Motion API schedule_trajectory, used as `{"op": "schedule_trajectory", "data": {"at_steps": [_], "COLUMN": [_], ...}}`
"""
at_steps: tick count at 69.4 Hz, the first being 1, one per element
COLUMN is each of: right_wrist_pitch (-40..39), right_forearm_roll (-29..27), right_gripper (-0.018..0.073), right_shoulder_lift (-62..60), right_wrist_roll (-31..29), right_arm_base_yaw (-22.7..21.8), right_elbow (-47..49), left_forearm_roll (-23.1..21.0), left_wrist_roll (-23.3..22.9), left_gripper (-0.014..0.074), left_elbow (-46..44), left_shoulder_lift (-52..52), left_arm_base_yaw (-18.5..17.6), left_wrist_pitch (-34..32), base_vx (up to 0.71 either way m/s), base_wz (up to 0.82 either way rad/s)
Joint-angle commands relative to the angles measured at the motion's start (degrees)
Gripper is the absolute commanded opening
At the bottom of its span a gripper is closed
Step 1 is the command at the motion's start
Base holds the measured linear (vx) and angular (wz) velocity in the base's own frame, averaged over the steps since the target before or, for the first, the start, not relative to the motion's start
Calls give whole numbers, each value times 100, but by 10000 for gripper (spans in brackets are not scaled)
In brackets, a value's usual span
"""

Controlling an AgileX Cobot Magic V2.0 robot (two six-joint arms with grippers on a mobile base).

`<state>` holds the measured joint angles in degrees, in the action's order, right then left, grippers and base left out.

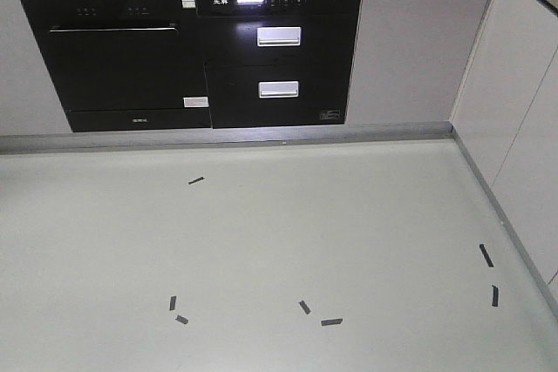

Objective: Transfer vegetables to tray and serve
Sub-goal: 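Drive the base toward the counter with both arms stowed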

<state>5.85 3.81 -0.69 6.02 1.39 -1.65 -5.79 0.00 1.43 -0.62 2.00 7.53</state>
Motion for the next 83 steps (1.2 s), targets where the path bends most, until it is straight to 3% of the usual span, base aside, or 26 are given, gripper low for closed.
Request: {"op": "schedule_trajectory", "data": {"at_steps": [1,83], "right_wrist_pitch": [-450,-450], "right_forearm_roll": [36,36], "right_gripper": [-4,-4], "right_shoulder_lift": [-14,-14], "right_wrist_roll": [-2,-2], "right_arm_base_yaw": [-28,-28], "right_elbow": [-40,-40], "left_forearm_roll": [-36,-36], "left_wrist_roll": [0,0], "left_gripper": [-6,-6], "left_elbow": [58,58], "left_shoulder_lift": [-34,-34], "left_arm_base_yaw": [19,19], "left_wrist_pitch": [-422,-422], "base_vx": [0,0], "base_wz": [0,0]}}
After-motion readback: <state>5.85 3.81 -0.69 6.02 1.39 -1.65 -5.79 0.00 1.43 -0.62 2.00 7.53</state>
